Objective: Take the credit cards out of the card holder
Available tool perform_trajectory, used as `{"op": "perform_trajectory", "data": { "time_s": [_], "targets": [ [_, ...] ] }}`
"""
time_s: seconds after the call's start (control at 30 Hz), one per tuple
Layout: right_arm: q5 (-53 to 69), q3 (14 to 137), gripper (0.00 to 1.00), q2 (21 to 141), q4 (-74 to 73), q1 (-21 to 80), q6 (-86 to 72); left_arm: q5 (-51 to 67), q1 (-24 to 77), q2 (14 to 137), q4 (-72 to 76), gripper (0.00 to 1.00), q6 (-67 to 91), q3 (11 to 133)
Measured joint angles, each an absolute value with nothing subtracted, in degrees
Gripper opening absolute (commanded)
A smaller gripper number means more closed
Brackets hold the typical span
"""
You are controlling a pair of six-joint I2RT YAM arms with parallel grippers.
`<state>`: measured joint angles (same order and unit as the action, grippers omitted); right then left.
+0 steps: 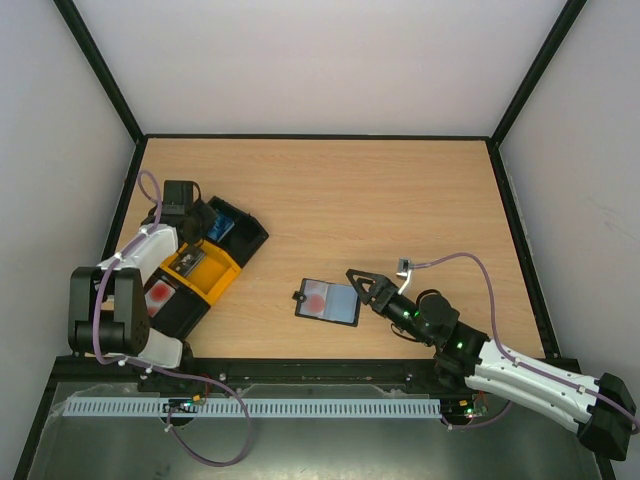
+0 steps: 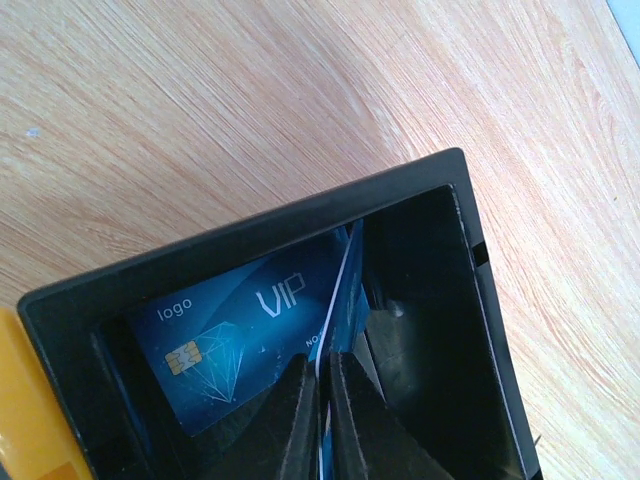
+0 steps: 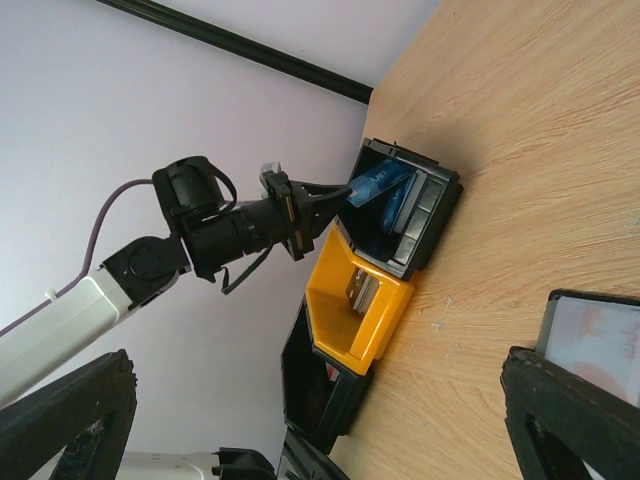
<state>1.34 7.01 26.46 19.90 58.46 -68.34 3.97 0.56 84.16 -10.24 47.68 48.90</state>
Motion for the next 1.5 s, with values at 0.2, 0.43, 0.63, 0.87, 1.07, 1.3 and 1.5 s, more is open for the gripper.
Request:
{"op": "perform_trajectory", "data": {
  "time_s": [0.2,0.43,0.63,0.87,1.07,1.3,1.5],
  "targets": [
    [1.1,7.0,0.98,26.3,19.5,58.5,-68.3,2.9,0.6,84.4,-10.5,0.11,47.3,48.9],
    [1.1,7.0,0.98,26.3,18.7,58.5,-68.3,1.9,0.6,84.4,-11.6,0.15,46.8,48.9],
    [1.1,7.2,0.98,26.3,17.6,58.5,-68.3,1.2,0.6,84.4,-12.4,0.17,46.6,49.7],
    [1.0,8.0,0.98,26.3,16.3,58.5,-68.3,0.8,0.6,84.4,-13.0,0.24,46.4,50.3],
    [1.0,8.0,0.98,26.9,15.2,58.5,-68.3,0.4,0.6,83.5,-14.2,0.48,45.7,50.6],
    [0.0,8.7,0.98,29.5,11.2,58.5,-68.6,1.9,0.6,80.6,-16.4,0.72,43.6,51.4],
    [0.8,10.2,0.97,33.1,10.5,58.5,-68.1,5.2,0.8,75.9,-18.5,0.92,39.8,51.8]
  ]
}}
